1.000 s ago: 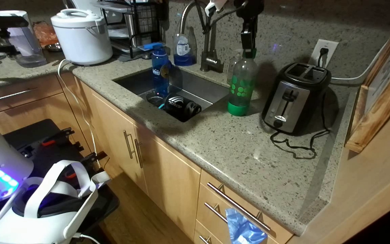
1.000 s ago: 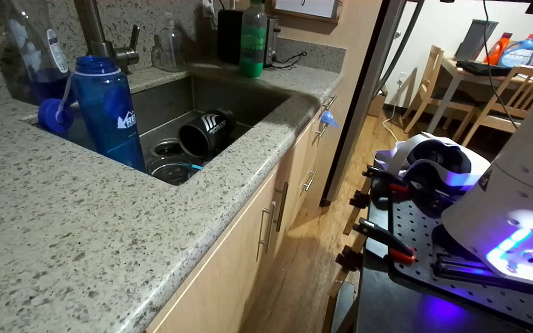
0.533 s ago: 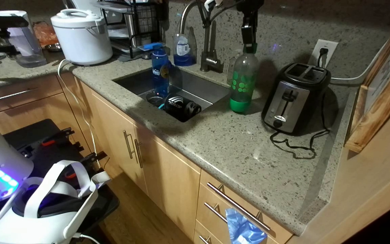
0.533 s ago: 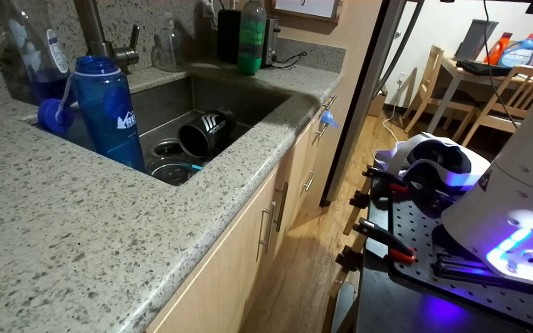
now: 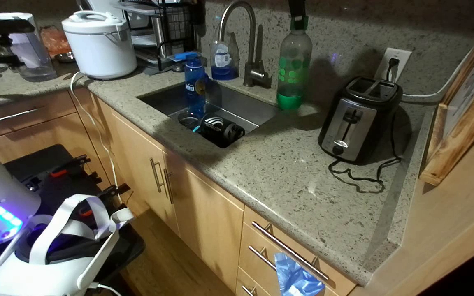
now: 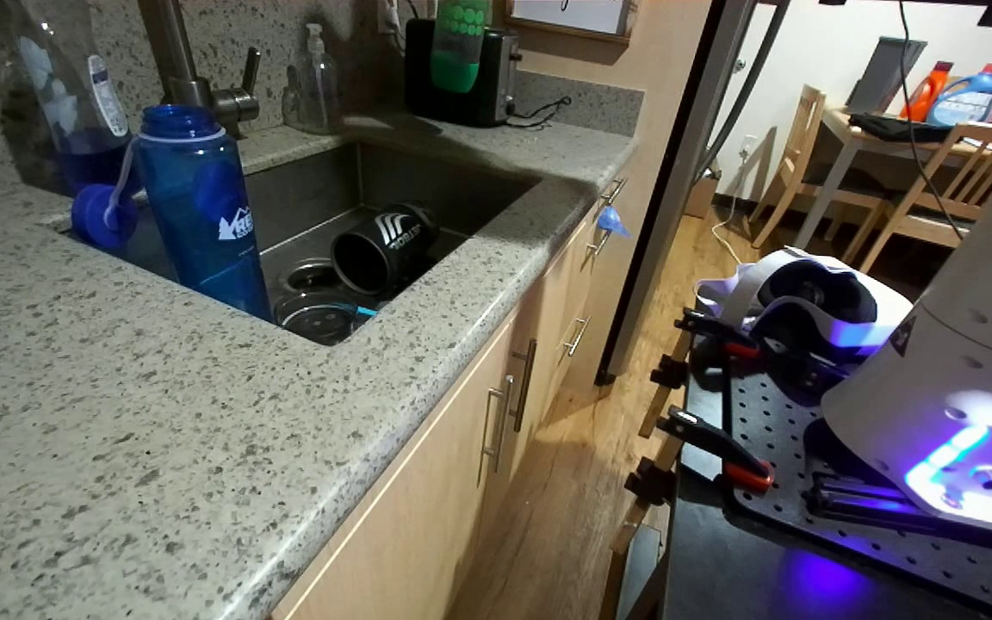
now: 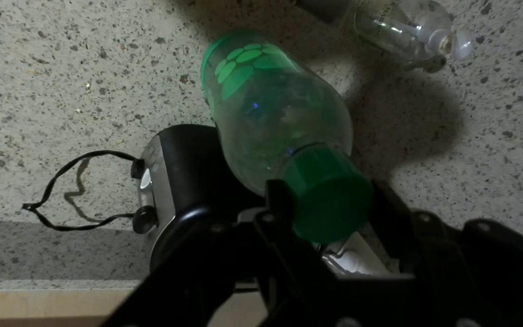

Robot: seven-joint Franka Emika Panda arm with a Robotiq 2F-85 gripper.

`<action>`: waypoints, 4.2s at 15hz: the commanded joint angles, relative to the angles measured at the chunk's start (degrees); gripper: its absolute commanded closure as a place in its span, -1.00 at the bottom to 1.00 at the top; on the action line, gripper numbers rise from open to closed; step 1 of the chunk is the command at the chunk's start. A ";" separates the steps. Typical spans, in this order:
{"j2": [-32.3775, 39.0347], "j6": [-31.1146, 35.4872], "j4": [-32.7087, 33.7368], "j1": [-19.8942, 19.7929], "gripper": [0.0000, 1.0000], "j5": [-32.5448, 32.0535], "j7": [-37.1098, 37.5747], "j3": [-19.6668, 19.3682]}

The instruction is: Place the green bottle in the sink

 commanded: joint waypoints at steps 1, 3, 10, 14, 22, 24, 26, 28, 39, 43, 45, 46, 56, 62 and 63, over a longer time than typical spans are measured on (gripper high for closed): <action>-4.67 0.73 -5.37 0.66 0.50 1.29 -2.21 1.17; -5.67 1.10 -6.97 1.29 0.50 1.12 -2.98 1.83; -8.96 4.64 -13.40 4.16 0.50 -0.89 -8.55 4.88; -8.90 6.35 -15.55 4.98 0.50 -0.53 -11.63 6.29; -5.63 12.21 -18.33 4.37 0.50 0.71 -16.29 7.11; -4.86 14.09 -19.18 4.20 0.50 0.63 -17.21 7.17; -4.21 15.60 -19.94 4.19 0.50 0.44 -17.65 7.26; -3.77 16.86 -20.78 4.22 0.50 0.33 -18.11 7.38; -0.40 18.81 -21.48 3.87 0.50 -0.88 -17.72 6.94; 0.71 18.94 -21.44 3.53 0.50 -1.30 -17.48 6.58; 1.04 18.89 -21.49 3.35 0.50 -1.44 -17.41 6.54; 1.14 18.92 -21.53 3.33 0.50 -1.56 -17.39 6.51; 1.18 15.60 -21.54 4.30 0.50 -4.84 -14.20 5.31; 0.80 13.13 -21.82 4.94 0.50 -8.73 -11.34 4.32; 0.80 13.04 -21.85 4.97 0.50 -9.27 -11.14 4.25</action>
